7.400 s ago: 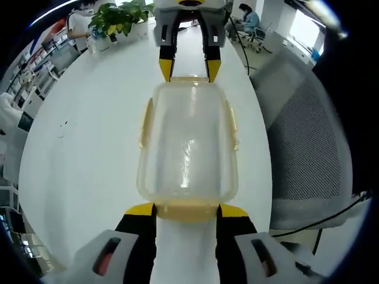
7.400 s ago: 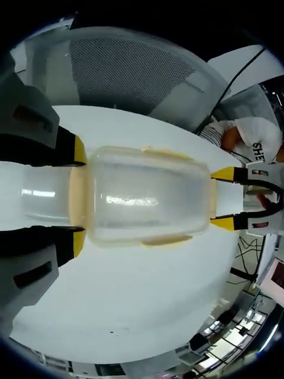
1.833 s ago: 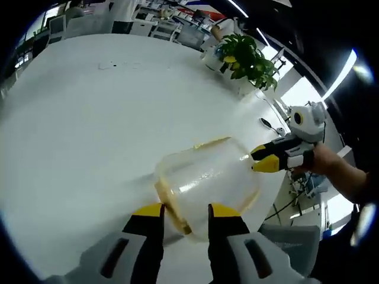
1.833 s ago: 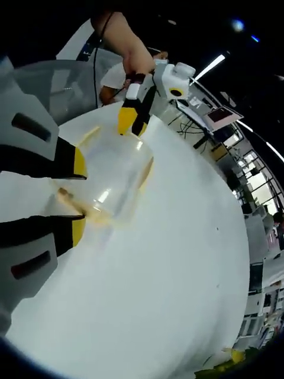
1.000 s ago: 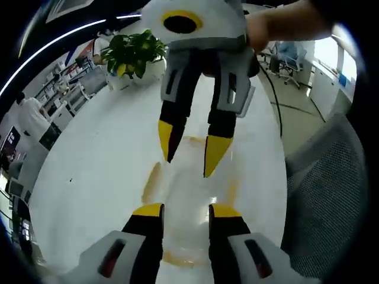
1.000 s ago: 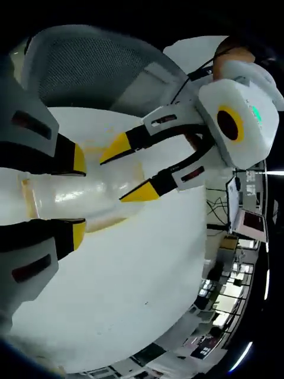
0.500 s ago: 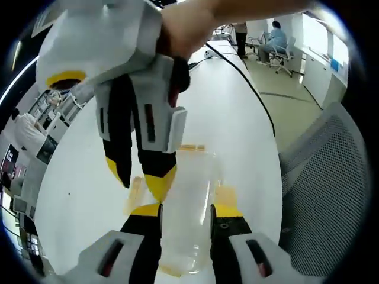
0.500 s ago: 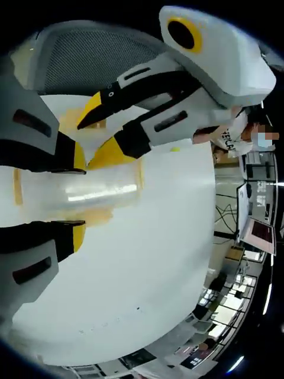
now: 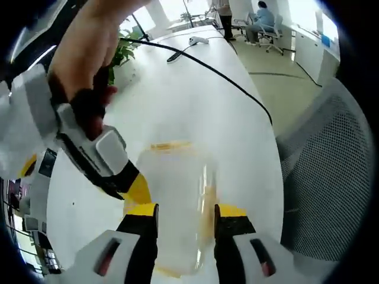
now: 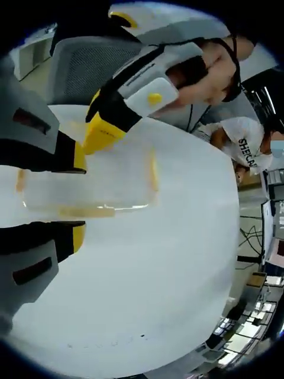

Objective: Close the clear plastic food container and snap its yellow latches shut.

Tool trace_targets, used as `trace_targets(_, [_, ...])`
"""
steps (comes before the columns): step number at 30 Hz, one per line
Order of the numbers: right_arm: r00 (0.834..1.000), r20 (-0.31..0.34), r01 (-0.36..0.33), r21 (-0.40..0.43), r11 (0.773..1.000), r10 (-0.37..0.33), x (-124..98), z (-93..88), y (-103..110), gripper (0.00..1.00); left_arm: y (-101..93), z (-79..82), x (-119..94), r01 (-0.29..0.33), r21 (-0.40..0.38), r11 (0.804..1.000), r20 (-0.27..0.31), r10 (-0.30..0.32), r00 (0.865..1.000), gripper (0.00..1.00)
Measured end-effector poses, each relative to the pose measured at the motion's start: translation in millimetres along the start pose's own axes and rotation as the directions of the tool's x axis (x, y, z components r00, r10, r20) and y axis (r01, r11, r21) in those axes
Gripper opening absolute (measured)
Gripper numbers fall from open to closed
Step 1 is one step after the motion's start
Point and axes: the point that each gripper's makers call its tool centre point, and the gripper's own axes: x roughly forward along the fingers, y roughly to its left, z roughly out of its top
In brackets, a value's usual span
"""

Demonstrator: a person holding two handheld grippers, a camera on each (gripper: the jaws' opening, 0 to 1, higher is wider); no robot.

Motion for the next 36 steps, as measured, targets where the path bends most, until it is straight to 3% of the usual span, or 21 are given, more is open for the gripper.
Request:
trace_targets(5, [0.997,-0.052,-0.062,0.013,0.998,0.063,3,-0.3,3,0.29,-2.3,-0.5,6,-0.033,0.073,0.997,-0.037,0.036,0.999,0.31])
trace_targets(7, [0.994,-0.069,-0.09,0.004,0.996,0.09,4,-0.2,5,0.28,-1.7,0.0,7,-0.035,0.063,0.997,-0.045,0.037,0.998,0.31])
trace_targets(13, [0.978,-0.173,-0.117,0.022,0.993,0.119,6,-1.2,5,0.28,-1.9,-2.3,8,-0.064,0.113,0.992,-0.085,0.073,0.994,0.31])
trace_targets(17, [0.965,-0.235,-0.122,0.004,0.993,0.12,7,-1.3,6,0.26,-1.6,-1.1,10,-0.066,0.093,0.993,-0.123,0.078,0.989,0.3])
trace_targets(28, [0.953,-0.268,-0.143,0.003,0.99,0.139,7,-3.1,6,0.24,-0.9,-2.8,11,-0.088,0.093,0.992,-0.149,0.101,0.984,0.29])
trace_targets(29, [0.952,-0.27,-0.143,0.009,0.99,0.141,7,-3.0,6,0.24,-1.2,-2.7,12,-0.093,0.102,0.99,-0.157,0.108,0.982,0.28])
trace_targets(30, [0.941,-0.299,-0.146,0.061,0.987,0.158,4,-10.1,13,0.23,3.7,-3.4,13,-0.124,0.17,0.978,-0.174,0.153,0.973,0.27])
trace_targets(31, [0.952,-0.267,-0.146,0.03,0.989,0.148,8,-4.2,8,0.23,-4.1,-1.9,17,-0.122,0.113,0.986,-0.177,0.141,0.974,0.27])
trace_targets(36, [0.949,-0.263,-0.172,0.04,0.984,0.176,8,-5.0,7,0.23,2.9,-4.0,9,-0.103,0.102,0.989,-0.163,0.119,0.979,0.27])
